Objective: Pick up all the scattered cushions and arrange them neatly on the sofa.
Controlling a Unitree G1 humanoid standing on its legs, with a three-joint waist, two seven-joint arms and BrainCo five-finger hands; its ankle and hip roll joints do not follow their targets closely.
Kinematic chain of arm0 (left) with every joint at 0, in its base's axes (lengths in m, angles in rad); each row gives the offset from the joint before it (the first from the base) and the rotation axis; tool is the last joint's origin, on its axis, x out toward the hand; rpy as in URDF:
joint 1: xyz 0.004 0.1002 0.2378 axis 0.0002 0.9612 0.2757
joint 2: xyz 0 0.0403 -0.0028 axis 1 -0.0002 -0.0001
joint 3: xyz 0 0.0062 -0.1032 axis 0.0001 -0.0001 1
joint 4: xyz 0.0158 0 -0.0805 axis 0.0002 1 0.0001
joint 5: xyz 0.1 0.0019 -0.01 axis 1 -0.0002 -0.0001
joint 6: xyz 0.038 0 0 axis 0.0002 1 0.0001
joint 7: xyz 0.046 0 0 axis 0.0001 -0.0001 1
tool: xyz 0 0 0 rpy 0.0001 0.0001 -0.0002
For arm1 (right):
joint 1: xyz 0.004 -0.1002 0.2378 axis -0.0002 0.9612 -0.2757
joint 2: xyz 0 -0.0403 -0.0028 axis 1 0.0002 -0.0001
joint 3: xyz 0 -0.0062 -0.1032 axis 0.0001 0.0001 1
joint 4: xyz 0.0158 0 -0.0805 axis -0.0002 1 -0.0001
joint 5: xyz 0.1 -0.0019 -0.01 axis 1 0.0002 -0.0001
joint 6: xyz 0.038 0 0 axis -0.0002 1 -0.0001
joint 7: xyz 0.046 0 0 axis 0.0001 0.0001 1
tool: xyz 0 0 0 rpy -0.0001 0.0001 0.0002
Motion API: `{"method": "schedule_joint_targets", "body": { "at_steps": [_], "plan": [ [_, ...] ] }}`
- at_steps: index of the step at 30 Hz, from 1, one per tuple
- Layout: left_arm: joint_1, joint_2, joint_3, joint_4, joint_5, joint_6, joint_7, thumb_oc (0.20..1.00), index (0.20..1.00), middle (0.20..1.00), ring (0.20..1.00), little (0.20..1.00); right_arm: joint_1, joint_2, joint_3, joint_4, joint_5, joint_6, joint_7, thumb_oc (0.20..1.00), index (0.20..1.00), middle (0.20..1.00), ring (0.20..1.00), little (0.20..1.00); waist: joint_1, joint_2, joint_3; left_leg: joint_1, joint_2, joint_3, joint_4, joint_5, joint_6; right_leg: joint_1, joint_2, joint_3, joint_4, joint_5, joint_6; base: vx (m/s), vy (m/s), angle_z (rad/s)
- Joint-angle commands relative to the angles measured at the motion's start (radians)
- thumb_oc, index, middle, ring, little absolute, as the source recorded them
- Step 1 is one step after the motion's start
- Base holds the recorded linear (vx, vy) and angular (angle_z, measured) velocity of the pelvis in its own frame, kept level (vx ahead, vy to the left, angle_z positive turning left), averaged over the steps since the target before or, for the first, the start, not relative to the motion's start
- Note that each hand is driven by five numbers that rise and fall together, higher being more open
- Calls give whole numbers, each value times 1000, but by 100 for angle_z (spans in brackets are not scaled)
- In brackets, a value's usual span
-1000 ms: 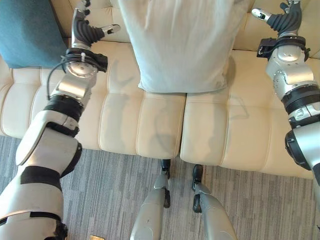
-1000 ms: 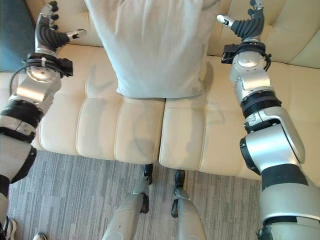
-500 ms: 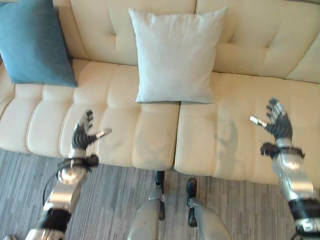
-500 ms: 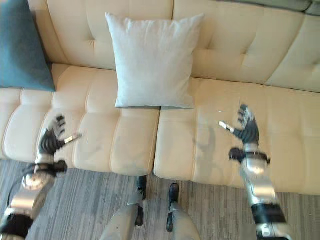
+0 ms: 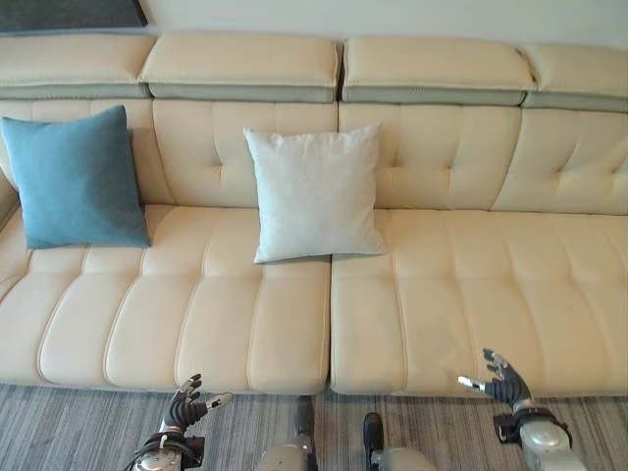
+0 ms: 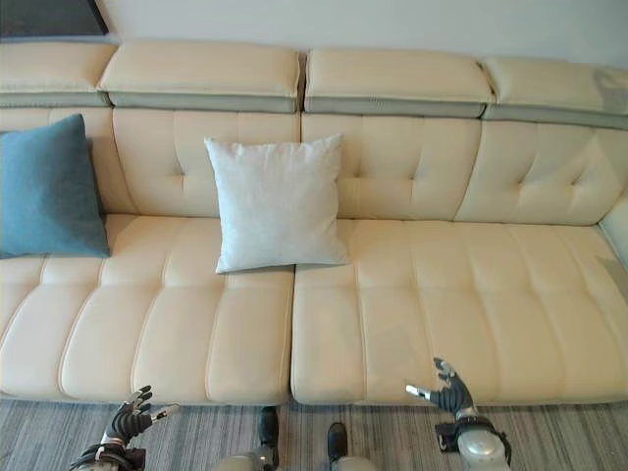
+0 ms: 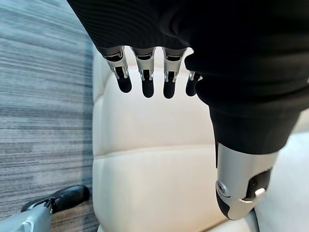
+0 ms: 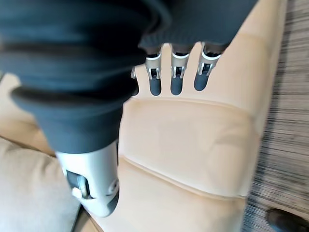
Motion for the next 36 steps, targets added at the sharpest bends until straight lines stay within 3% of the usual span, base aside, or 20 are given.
{"method": "schedule_joint_targets", "body": {
  "at_steps": [1, 2, 5, 6, 9, 12, 15, 16, 20, 22, 28, 33, 36],
  "plan": [
    [-52, 70, 21, -48, 25, -36, 20, 1000, 1000, 1000, 1000, 1000, -55, 3, 20, -38, 12, -29, -19, 1000, 1000, 1000, 1000, 1000, 0, -15, 50, 8, 15, -31, 40, -91, -21, -51, -58, -29, 176, -39, 98, -383, -12, -25],
    [-60, 79, 25, -57, 20, -34, 23, 1000, 1000, 1000, 1000, 1000, -52, 11, 21, -23, 22, -30, -21, 1000, 1000, 1000, 1000, 1000, 10, -6, 49, -32, 29, -37, 45, -64, -22, -41, -46, -37, 302, -91, 78, -386, -13, -6],
    [-65, 78, 30, -55, 12, -34, 27, 1000, 1000, 1000, 1000, 1000, -43, 14, 20, -20, 15, -31, -24, 1000, 1000, 1000, 1000, 1000, 24, -5, 30, -59, 36, -47, 37, -37, -30, -21, -20, -20, 390, -100, 70, -302, -112, 24],
    [-60, 72, 25, -69, 10, -35, 34, 1000, 1000, 1000, 1000, 1000, -39, 13, 23, -21, 6, -26, -32, 1000, 1000, 1000, 1000, 1000, 45, -20, 22, -93, 30, -56, 35, -6, -43, 52, -4, -25, 316, -156, 43, -239, -183, 17],
    [-73, 56, 11, -69, 8, -37, 40, 1000, 1000, 1000, 1000, 1000, -53, -1, 25, -27, 19, -25, -48, 1000, 1000, 1000, 1000, 1000, 59, -15, 15, -161, 45, -56, 32, 49, -83, 116, 51, -21, 124, -225, -2, -279, -197, 1],
    [-85, 38, -2, -67, 18, -35, 45, 1000, 1000, 1000, 1000, 1000, -52, -22, 2, -42, 32, -25, -62, 1000, 1000, 1000, 1000, 1000, 45, 7, 39, -218, 62, -43, 46, 86, -131, 114, 77, -36, 37, -204, -20, -340, -146, 16],
    [-95, 18, -13, -63, 29, -37, 42, 1000, 1000, 1000, 1000, 1000, -58, -40, -4, -50, 34, -16, -63, 1000, 1000, 1000, 1000, 1000, 19, 6, 58, -215, 48, -31, 133, 19, -112, 83, 47, -62, 17, -160, -15, -374, -26, 30],
    [-89, 15, -15, -66, 36, -40, 37, 1000, 1000, 1000, 1000, 1000, -53, -43, -6, -58, 37, -18, -60, 1000, 1000, 1000, 1000, 1000, 11, -9, 58, -189, 35, -36, 182, -46, -97, 72, 23, -62, 11, -136, -8, -286, 12, 17],
    [-58, 0, -7, -86, 18, -37, 33, 1000, 1000, 1000, 1000, 1000, -47, -52, -1, -76, 28, -18, -50, 1000, 1000, 1000, 1000, 1000, 0, -34, 48, -89, 3, -132, 288, -188, -78, 44, -9, -43, -9, -88, 2, -171, 25, 3],
    [-50, -13, -20, -82, 18, -34, 36, 1000, 1000, 1000, 1000, 1000, -50, -48, 6, -72, 19, -16, -49, 1000, 1000, 1000, 1000, 1000, -8, -22, 30, -32, -1, -163, 240, -196, -69, 37, 5, -27, -15, -82, 5, -19, 45, -57],
    [-73, -17, -56, -70, 37, -24, 28, 1000, 1000, 1000, 1000, 1000, -47, -31, 6, -58, 40, -13, -49, 1000, 1000, 1000, 1000, 1000, -44, -17, -3, 29, 6, -115, 171, -194, -65, 41, 9, 8, -25, -64, 11, 14, 55, -45],
    [-73, -16, -76, -78, 49, -9, 15, 1000, 1000, 1000, 1000, 1000, -32, -4, -16, -54, 86, -5, -47, 1000, 1000, 1000, 1000, 1000, -70, -17, -4, 65, 1, -73, 159, -216, -46, 29, 23, 91, -19, -42, 22, -3, 82, -58],
    [-82, -11, -78, -90, 61, -4, 21, 1000, 1000, 1000, 1000, 1000, -44, 19, -23, -45, 126, -10, -52, 1000, 1000, 1000, 1000, 1000, -98, -16, 6, 79, 3, -4, 156, -236, -26, -20, 55, 170, 23, -29, 41, -65, 88, -90]
  ]
}}
